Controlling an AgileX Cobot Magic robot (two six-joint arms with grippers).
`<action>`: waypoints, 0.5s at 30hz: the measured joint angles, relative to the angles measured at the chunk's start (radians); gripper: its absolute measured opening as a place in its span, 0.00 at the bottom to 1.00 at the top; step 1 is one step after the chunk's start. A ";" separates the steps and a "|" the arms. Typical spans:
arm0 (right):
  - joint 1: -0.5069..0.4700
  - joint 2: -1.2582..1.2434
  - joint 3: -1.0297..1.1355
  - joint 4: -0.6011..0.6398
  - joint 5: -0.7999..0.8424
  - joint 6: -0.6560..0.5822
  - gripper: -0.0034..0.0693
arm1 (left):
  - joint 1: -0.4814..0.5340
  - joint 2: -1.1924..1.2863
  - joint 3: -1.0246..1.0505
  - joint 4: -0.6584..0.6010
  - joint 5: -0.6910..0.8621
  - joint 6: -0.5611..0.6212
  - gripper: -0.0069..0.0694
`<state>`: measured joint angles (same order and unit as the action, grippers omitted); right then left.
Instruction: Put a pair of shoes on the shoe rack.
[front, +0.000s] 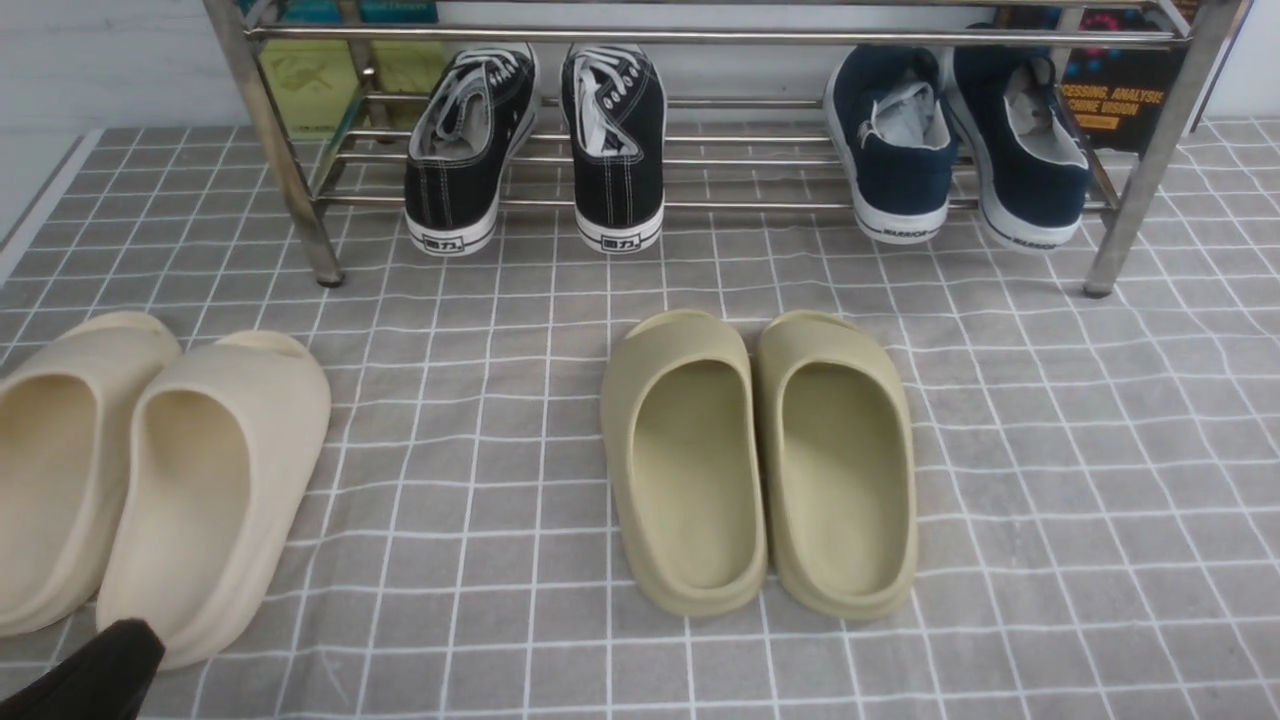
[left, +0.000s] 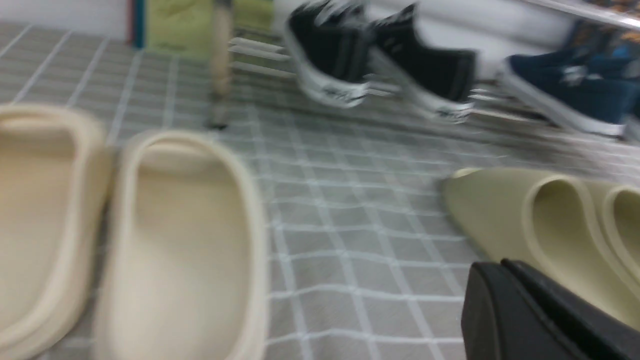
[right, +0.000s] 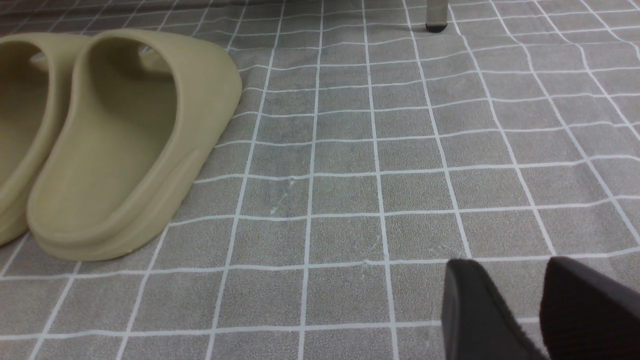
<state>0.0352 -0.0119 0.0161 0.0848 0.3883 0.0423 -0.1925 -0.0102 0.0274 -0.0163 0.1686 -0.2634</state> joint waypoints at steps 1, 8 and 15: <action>0.000 0.000 0.000 0.000 0.000 0.000 0.38 | 0.022 0.000 0.000 0.000 0.016 0.000 0.07; 0.000 0.000 0.000 0.000 0.000 0.000 0.38 | 0.126 0.000 0.003 -0.039 0.210 0.126 0.07; 0.000 0.000 0.000 0.000 0.000 0.000 0.38 | 0.127 0.000 0.003 -0.086 0.226 0.197 0.07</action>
<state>0.0352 -0.0119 0.0161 0.0848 0.3883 0.0423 -0.0653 -0.0102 0.0306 -0.1028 0.3949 -0.0667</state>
